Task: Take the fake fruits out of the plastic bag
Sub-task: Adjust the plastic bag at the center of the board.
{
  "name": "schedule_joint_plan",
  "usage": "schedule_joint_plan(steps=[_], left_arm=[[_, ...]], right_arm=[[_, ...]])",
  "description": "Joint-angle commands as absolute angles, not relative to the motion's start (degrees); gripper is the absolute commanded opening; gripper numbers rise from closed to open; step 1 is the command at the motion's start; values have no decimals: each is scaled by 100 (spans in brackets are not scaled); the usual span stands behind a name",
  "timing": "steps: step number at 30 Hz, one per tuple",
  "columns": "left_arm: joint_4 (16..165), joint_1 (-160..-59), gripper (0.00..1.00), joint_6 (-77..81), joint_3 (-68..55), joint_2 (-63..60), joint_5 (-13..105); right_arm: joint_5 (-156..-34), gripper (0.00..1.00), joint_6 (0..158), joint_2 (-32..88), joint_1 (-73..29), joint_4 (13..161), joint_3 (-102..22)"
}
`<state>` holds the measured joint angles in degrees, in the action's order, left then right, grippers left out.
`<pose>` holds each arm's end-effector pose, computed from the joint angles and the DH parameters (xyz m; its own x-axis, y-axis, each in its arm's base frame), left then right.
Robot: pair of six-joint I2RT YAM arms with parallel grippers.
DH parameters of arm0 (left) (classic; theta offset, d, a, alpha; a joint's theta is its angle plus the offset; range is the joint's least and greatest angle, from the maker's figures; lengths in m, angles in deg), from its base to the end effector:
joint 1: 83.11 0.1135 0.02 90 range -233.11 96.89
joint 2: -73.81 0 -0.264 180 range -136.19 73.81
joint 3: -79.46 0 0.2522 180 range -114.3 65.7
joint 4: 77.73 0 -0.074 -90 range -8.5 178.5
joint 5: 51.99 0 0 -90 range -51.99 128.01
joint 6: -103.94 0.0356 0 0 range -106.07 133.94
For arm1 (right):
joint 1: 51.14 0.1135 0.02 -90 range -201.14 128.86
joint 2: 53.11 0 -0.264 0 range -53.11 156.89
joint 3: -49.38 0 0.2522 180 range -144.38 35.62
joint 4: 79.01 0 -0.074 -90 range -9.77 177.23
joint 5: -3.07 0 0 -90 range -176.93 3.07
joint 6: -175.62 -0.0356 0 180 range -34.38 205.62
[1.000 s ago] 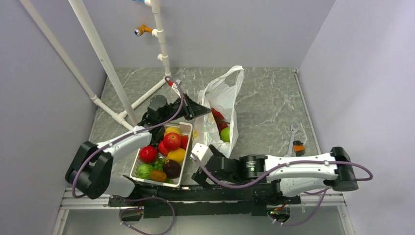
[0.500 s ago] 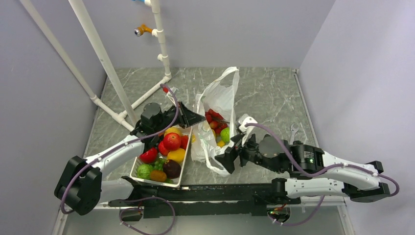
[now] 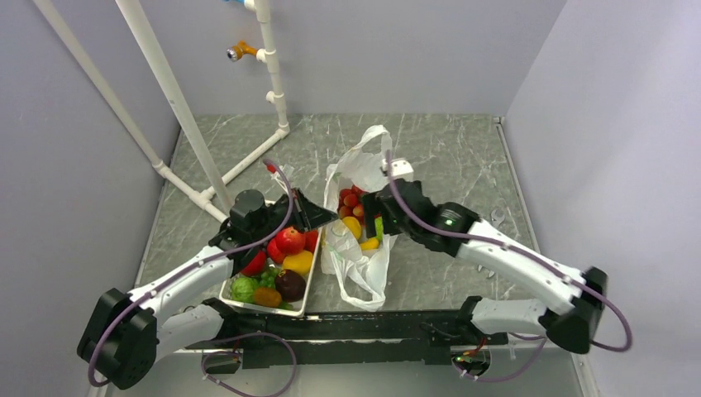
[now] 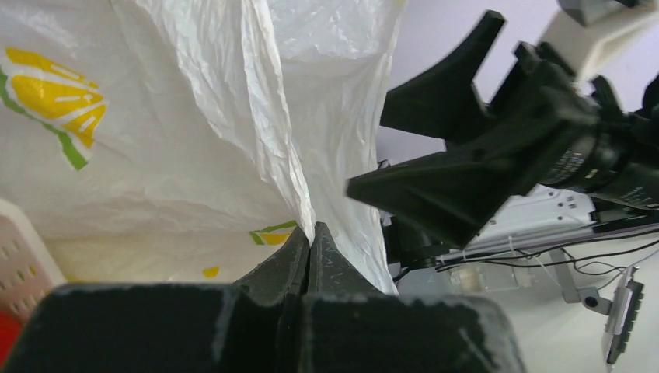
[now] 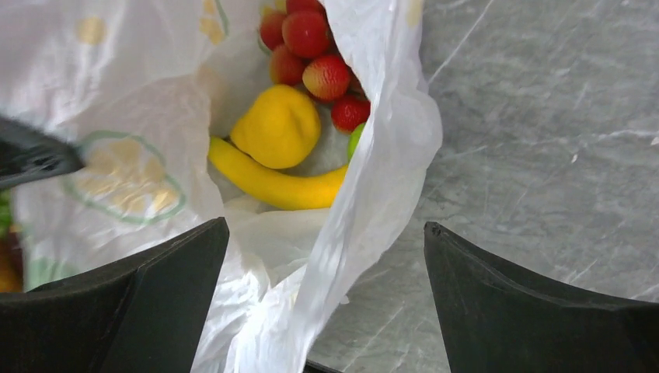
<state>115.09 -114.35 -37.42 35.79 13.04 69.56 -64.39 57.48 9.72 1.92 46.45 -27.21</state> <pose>0.1923 -0.1384 0.2619 -0.7335 -0.3336 -0.5922 0.5047 0.3162 -0.8033 0.1463 0.1719 0.3385 -0.6120 -0.0891 -0.7858 -0.3120 0.9402 0.1363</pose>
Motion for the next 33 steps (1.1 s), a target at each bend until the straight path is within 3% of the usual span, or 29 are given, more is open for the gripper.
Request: schedule_joint_plan(steps=[1, 3, 9, 14, 23, 26, 28, 30, 31, 33], left_arm=[[11019, -11563, 0, -3387, 3769, 1670, 6747], [10664, -11640, 0, -3265, 3864, 1920, 6564], [8910, -12219, 0, -2679, 3830, 2727, 5686], [8201, -12790, 0, -2743, 4068, 3013, 5262], [6889, -13394, 0, -2684, 3935, 3190, 4300], [6454, -13394, 0, -2534, 3634, 3204, 4106], [6315, -13391, 4, -2419, 3406, 3178, 4116], [6301, -13397, 24, -2308, 3181, 3140, 4215], [6295, -13394, 40, -2238, 3059, 3107, 4280], [6233, -13391, 58, -2064, 2710, 3020, 4371]], right_arm=[[-6224, 100, 5650, 1712, 164, 4878, -2868], [-5757, 97, 5481, 2034, 158, 4706, -2888], [-5286, 74, 5183, 1628, 160, 5049, -1904], [-5400, 34, 5151, 1016, 158, 5668, -1128], [-4770, 0, 4762, 381, 20, 5783, -492], [-5027, 0, 4726, 145, -89, 5948, -268], [-5538, 8, 5039, 88, -97, 6237, -211], [-6117, 29, 5295, 104, -95, 6286, -285], [-6331, 42, 5346, 132, -88, 6213, -344], [-6673, 70, 5348, 149, -87, 5978, -459]])
